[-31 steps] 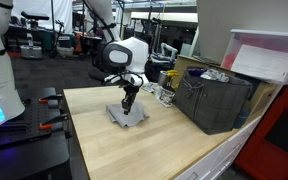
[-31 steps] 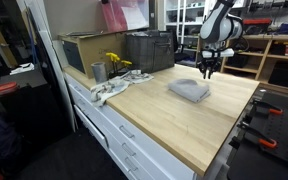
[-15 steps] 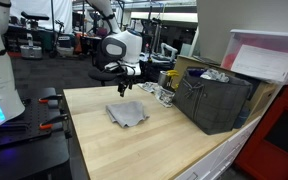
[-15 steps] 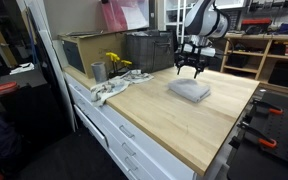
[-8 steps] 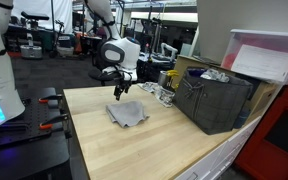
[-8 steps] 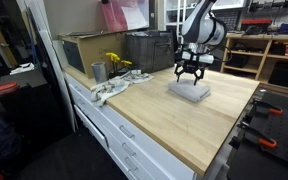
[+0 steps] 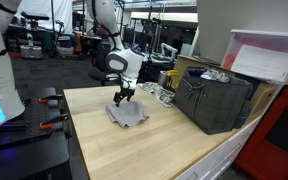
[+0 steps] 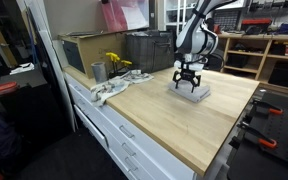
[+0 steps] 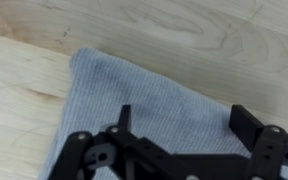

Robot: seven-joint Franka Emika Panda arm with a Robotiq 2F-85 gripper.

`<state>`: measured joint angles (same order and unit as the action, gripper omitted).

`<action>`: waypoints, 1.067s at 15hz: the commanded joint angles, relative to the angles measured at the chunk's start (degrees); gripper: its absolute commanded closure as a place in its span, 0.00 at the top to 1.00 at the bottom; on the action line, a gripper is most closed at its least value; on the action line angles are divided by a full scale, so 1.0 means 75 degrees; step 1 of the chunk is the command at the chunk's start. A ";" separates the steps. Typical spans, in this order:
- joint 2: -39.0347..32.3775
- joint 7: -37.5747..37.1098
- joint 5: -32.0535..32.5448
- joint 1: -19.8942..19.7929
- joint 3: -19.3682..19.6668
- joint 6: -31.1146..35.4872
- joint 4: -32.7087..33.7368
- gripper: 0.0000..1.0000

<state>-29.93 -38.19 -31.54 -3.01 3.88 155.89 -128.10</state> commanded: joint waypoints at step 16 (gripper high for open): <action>-0.0983 -0.3003 0.0725 0.0770 0.0033 -0.0309 0.0922 1.00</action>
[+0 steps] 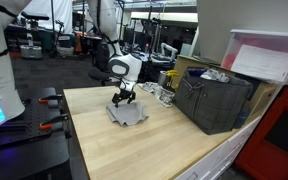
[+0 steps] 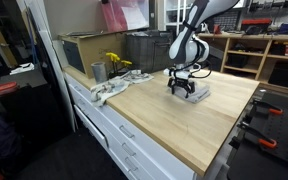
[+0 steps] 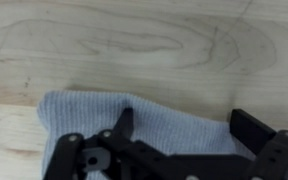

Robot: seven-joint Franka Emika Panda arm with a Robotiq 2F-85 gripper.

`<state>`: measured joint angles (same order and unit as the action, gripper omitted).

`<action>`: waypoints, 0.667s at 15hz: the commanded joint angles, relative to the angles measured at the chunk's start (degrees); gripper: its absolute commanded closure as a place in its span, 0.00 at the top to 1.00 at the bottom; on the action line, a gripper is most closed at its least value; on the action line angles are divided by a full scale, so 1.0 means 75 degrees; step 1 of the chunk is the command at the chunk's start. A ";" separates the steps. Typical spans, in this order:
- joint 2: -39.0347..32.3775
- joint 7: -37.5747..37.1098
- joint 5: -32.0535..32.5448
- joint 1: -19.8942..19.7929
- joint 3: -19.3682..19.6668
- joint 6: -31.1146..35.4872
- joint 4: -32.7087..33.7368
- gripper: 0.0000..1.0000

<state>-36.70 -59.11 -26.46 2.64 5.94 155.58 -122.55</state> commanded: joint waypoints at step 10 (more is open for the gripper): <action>0.1178 0.0117 -0.0025 -0.0109 -0.0476 0.0236 -0.0490 1.00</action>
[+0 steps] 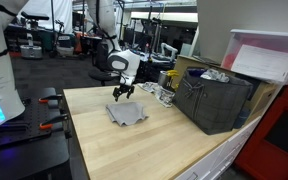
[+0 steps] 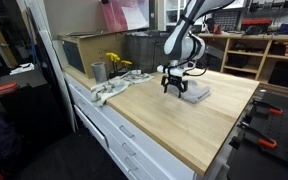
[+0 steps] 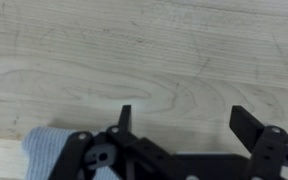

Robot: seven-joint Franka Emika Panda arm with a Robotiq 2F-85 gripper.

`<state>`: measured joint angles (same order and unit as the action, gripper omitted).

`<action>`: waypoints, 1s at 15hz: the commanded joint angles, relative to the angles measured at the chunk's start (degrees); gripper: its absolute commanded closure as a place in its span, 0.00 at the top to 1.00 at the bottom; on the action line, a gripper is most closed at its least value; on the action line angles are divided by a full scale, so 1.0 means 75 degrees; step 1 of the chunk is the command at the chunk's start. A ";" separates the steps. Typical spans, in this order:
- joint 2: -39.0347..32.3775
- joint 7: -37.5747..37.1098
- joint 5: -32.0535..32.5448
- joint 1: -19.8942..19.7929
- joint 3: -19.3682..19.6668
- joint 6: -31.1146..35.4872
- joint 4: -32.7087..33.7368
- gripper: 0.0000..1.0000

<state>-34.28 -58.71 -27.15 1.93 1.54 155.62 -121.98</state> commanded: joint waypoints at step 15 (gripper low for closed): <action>-0.0249 -0.0644 0.1342 0.0240 0.1361 0.0126 -0.0355 1.00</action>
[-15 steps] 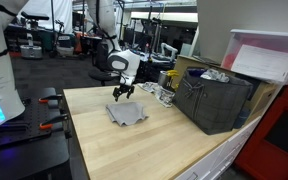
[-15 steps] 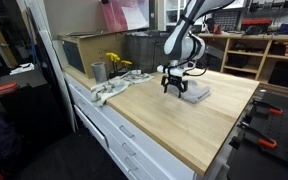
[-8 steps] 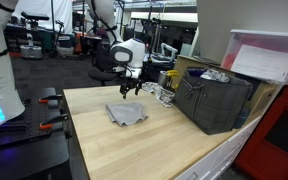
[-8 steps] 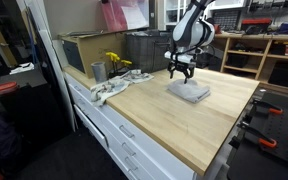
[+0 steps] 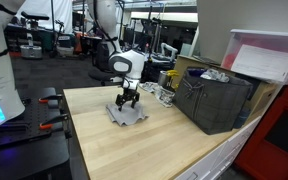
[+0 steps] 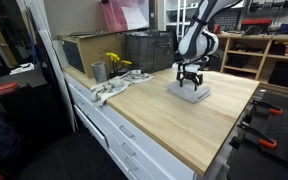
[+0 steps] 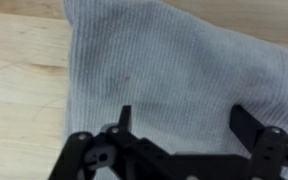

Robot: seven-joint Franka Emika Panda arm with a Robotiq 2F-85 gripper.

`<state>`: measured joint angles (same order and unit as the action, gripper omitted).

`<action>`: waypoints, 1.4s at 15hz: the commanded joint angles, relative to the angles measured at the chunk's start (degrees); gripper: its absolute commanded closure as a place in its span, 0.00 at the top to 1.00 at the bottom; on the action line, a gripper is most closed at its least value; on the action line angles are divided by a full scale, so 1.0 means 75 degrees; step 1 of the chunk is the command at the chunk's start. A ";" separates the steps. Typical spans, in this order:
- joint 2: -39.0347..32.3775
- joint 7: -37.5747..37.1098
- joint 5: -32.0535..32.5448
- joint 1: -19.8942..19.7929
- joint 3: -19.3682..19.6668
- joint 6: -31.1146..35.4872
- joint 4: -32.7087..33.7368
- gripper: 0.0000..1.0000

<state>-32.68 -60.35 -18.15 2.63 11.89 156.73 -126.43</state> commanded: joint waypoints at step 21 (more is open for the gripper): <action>0.1108 -0.0645 0.1059 0.1108 0.0377 -0.0063 -0.0680 1.00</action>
<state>-31.33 -62.20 -14.27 9.07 11.50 156.69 -125.44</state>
